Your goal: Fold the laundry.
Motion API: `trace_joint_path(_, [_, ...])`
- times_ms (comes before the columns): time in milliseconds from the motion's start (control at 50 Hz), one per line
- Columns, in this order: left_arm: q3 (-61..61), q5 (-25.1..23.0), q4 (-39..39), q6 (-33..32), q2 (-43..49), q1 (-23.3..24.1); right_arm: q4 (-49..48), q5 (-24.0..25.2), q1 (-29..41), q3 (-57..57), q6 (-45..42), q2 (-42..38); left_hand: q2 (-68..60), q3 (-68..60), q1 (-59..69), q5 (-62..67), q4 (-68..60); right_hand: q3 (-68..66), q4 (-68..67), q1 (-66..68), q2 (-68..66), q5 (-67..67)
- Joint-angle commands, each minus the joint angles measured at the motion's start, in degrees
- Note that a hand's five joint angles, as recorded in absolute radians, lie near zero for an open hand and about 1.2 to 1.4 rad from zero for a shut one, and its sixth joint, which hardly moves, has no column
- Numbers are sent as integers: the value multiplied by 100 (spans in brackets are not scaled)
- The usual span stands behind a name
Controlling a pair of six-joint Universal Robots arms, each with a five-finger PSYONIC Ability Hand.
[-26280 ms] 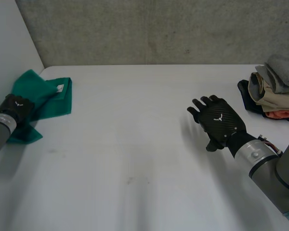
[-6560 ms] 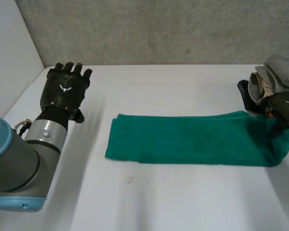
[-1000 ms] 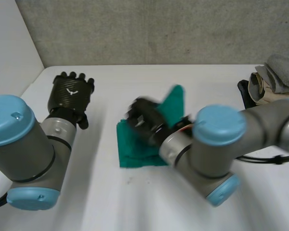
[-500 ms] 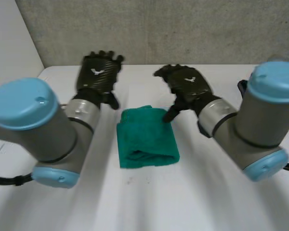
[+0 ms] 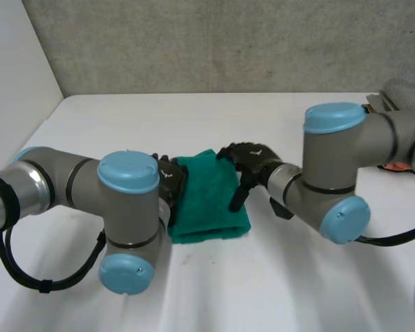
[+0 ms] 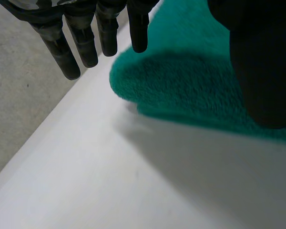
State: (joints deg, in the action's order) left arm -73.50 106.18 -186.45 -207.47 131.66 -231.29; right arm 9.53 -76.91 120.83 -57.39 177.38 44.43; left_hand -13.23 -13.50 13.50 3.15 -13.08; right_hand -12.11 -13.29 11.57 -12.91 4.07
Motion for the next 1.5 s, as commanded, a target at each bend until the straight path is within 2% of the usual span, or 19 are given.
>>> trace_joint_path(20, [-208,8,-67,-505,9,13,190,-131,195,518,-546,-672,-52,-25,24,59,-67,68,186,-15,148,-264])
trace_joint_path(160, [-226,-211,-286,-391,-131,101,199,-412,239,527,-1205,-533,-52,-25,24,59,-67,-201,-83,255,-121,5])
trace_joint_path(280, [-331,-554,-436,21,-1009,-13,-256,-526,239,-182,-1328,581,-69,-42,41,76,-84,-51,67,104,29,-145])
trace_joint_path(340, [-446,-931,-454,408,-1440,-179,-687,-535,248,-684,-1373,917,-86,-59,58,93,-100,101,219,-48,181,-297])
trace_joint_path(420, [-648,-1695,-454,856,-2020,-417,-1338,-553,265,-1545,-1583,1357,-119,-92,92,127,-134,135,253,-81,215,-331])
trace_joint_path(440, [-709,-2062,-436,987,-2221,-513,-1513,-535,265,-1887,-1679,1444,-103,-76,75,110,-117,185,303,-132,265,-381])
trace_joint_path(500, [-753,-2644,-384,1138,-2451,-654,-1725,-535,318,-2214,-1812,1454,-103,-76,75,110,-117,211,329,-157,291,-407])
trace_joint_path(520, [-762,-3038,-357,1217,-2547,-742,-1839,-535,431,-2381,-1856,1428,-103,-76,75,110,-117,211,329,-157,291,-407])
trace_joint_path(540, [-762,-3042,-357,1217,-2548,-742,-1910,-527,519,-2434,-1847,1384,-103,-76,75,110,-117,211,329,-157,291,-407])
trace_joint_path(580, [-823,-3873,-182,1401,-2662,-909,-2050,-527,695,-2505,-1839,1201,-103,-76,75,110,-117,211,329,-157,291,-407])
trace_joint_path(660, [-859,-4472,142,1542,-2811,-1032,-2200,-527,810,-2532,-1839,857,-103,-76,75,110,-117,211,329,-157,291,-407])
trace_joint_path(740, [-859,-4807,363,1604,-2856,-1111,-2604,-535,854,-2523,-1873,567,-102,-75,75,110,-117,211,329,-157,291,-407])
trace_joint_path(920, [-859,-4799,355,1595,-2865,-1120,-3492,-746,916,-2348,-2040,154,-69,-42,41,76,-84,211,329,-157,291,-407])
trace_joint_path(1080, [-894,-4799,355,1613,-2891,-1120,-3510,-922,924,-1838,-2278,-215,15,42,-43,-8,0,-1528,-1410,1582,-1448,1332])
trace_joint_path(1160, [-903,-4799,355,1613,-2926,-1120,-3501,-896,924,-1706,-2287,-277,15,42,-43,-8,0,-1749,-1631,1802,-1669,1552])
trace_joint_path(1240, [-912,-4799,355,1613,-2944,-1120,-3440,-904,924,-1705,-2243,-251,15,42,-43,-8,0,-1548,-1430,1601,-1468,1352])
trace_joint_path(1380, [-938,-4799,355,1613,-2953,-1120,-3063,-878,907,-1995,-2190,126,15,42,-43,-8,0,-220,-102,274,-140,24])
trace_joint_path(1500, [-938,-4808,355,1613,-2944,-1120,-3018,-861,907,-1934,-2216,92,15,42,-43,-8,0,-168,-50,221,-88,-29])
